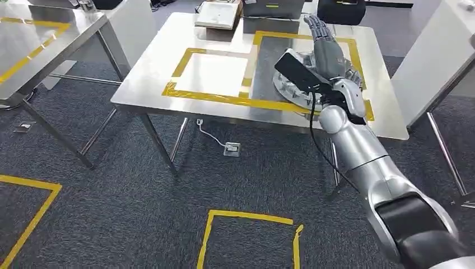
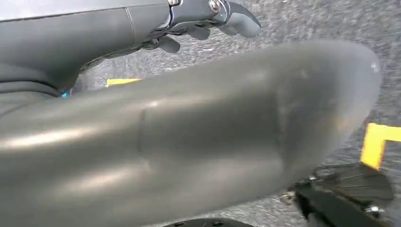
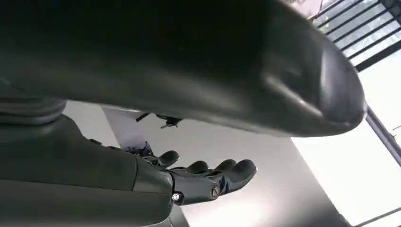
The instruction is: Take the parts from the cabinet and place them on the table.
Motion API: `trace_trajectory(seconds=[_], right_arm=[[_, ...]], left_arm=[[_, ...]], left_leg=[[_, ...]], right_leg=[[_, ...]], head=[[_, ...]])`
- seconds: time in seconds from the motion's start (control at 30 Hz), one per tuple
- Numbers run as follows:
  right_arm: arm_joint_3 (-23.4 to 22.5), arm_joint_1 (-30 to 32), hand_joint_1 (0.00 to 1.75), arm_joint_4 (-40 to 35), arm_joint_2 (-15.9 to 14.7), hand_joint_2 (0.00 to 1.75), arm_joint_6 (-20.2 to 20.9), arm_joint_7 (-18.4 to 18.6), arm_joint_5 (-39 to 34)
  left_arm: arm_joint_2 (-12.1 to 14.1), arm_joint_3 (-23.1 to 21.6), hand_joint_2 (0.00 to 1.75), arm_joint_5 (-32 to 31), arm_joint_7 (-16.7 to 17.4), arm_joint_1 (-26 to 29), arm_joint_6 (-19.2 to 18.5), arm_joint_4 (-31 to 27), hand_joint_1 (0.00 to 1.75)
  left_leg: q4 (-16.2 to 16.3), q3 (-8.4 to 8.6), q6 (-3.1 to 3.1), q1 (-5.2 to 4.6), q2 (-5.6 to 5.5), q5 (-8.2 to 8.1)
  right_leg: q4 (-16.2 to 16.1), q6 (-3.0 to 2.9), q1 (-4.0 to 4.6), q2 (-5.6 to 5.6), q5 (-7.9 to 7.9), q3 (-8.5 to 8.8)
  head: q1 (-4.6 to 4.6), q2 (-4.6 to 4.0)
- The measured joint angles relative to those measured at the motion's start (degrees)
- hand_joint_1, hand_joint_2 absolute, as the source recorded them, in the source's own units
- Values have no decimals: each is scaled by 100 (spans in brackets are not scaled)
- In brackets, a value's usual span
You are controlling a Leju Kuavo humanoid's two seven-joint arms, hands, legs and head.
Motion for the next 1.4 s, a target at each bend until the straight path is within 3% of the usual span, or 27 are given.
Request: trace_trajectory(seconds=[0.07,0.1,0.13,0.23,0.27,0.33,0.4,0.43,0.47,0.53,0.57,0.6,0.63,0.73,0.77,0.8,0.83,0.9,1.07,1.1,1.13,1.17,1.23,1.27,1.3,1.33,1.4], right_arm=[[0,25,0,0,0,0,-4,0,0],[0,24,0,-2,0,0,-4,2,2],[-9,19,0,-2,-2,0,-4,-4,11],[-7,22,0,4,13,0,11,-26,35],[-7,39,0,15,11,0,13,-28,35],[-9,38,0,26,7,0,24,-33,35],[-9,43,0,33,7,0,24,-33,33],[-9,55,0,39,7,0,24,-33,28],[-9,71,0,50,4,0,24,-33,20],[-9,80,0,66,-2,0,22,-35,7],[-13,74,0,63,-4,0,20,-39,0],[-18,61,0,63,-11,0,13,-42,0],[-20,58,0,63,-20,0,11,-42,-2],[-35,64,0,63,-37,0,116,-68,-136],[-50,90,0,72,-37,0,285,-88,-285],[-78,108,0,96,-37,0,507,-129,-473],[-114,138,0,140,-37,0,746,-157,-687],[-175,242,0,336,-37,0,1083,-231,-1052],[-181,269,0,373,-37,0,1114,-249,-1098],[-267,457,0,661,-28,0,1351,-282,-1378],[-532,952,0,1378,9,175,1871,-225,-2036],[-619,1080,0,1583,18,175,1930,-159,-2160],[-795,1317,0,2094,61,175,1961,104,-2308],[-872,1494,0,2315,70,175,1941,241,-2376],[-939,1680,0,2510,87,175,1939,345,-2456],[-1000,1855,0,2654,109,175,1932,408,-2526],[-1196,2213,0,2995,190,175,1895,746,-2768]], left_arm=[[0,0,0,0,7,-16,0,-2,0],[2,0,0,0,9,-30,0,-4,0],[7,0,0,0,7,-32,0,-7,0],[7,2,0,2,0,-23,2,-7,0],[4,2,0,4,-2,-14,2,-2,0],[13,4,0,4,-4,-18,2,-4,0],[13,4,0,4,-9,-19,2,-7,0],[13,4,0,4,-9,-17,2,-7,0],[11,4,0,4,-9,-12,2,-4,0],[7,4,0,4,-7,-9,2,0,0],[7,4,0,4,-2,-11,-2,0,0],[7,4,0,2,2,-18,-11,0,0],[7,4,0,2,4,-17,-20,0,0],[4,4,0,2,11,-14,-42,2,0],[7,4,0,0,11,-11,-52,0,0],[9,4,0,2,9,-9,-61,2,0],[11,4,0,0,2,-7,-88,2,0],[9,4,0,-19,-52,-8,-181,7,0],[11,4,0,-28,-57,-8,-190,7,0],[11,4,175,-90,-57,-5,-262,11,0],[11,4,175,-90,-6,-8,-236,9,0],[7,4,175,-79,11,-14,-214,11,0],[-7,4,175,-50,20,2,-166,13,0],[-7,4,175,-50,35,20,-142,13,0],[-9,4,175,-50,68,49,-111,15,0],[-11,4,175,-50,76,78,-98,15,0],[-11,7,175,-50,129,110,-55,17,0]], left_leg=[[-848,674,41,2,-2,254],[-1394,1078,79,1,-14,96],[-1762,1292,120,-38,-20,-33],[-1733,1166,260,-94,-27,91],[-1788,1141,326,-53,-6,178],[-1791,1016,414,-51,22,320],[-1785,835,433,-64,33,458],[-1777,741,436,-70,38,525],[-1766,642,432,-73,40,594],[-1729,452,413,-71,43,712],[-1700,362,396,-70,44,767],[-1662,306,372,-70,44,814],[-1652,262,333,-89,40,854],[-1711,292,218,-58,43,1014],[-1747,272,178,-78,45,1022],[-1690,213,152,-46,37,937],[-1478,115,119,-46,23,612],[-684,-124,55,-20,19,-23],[-527,-166,46,-16,19,-92],[39,-246,15,1,19,-75],[-1200,775,14,51,17,371],[-1584,1070,25,38,-10,178],[-1661,1021,143,22,-50,166],[-1692,1022,161,43,-61,176],[-1690,1017,171,37,-60,183],[-1690,1012,193,30,-63,193],[-1688,1003,229,15,-66,204]], right_leg=[[8,43,-1,2,117,-140],[23,70,0,0,163,-171],[30,111,12,0,202,-212],[-49,245,-25,1,367,-202],[-41,279,-45,7,358,-232],[354,320,-43,8,-210,-406],[1255,360,-41,8,-833,-647],[1619,366,-41,9,-953,-716],[1799,362,-40,9,-895,-692],[1470,346,-40,8,-496,-314],[1031,328,-37,6,-337,36],[506,302,-29,2,-387,445],[44,265,8,-4,-684,725],[15,123,64,8,-586,668],[-44,66,22,9,-536,626],[-75,30,7,-4,-458,583],[-80,-21,6,-4,-392,527],[-80,-34,5,-4,-278,397],[-78,-33,5,-6,-260,373],[-69,-10,5,-16,-165,251],[-38,85,-11,-42,-60,134],[-20,117,6,-56,-51,91],[-6,187,34,-73,-14,80],[-14,194,30,-76,-32,88],[-40,74,38,-78,-90,99],[-48,-28,41,-77,-30,94],[-73,-58,41,-75,-3,101]], head=[[0,0],[0,0],[11,0],[20,0],[2,0],[20,0],[20,0],[20,0],[20,0],[22,0],[20,0],[22,0],[22,0],[35,0],[39,0],[39,0],[2,0],[-13,0],[-9,0],[-11,0],[-11,0],[-15,0],[-13,0],[-2,0],[-7,0],[0,0],[-7,0]])
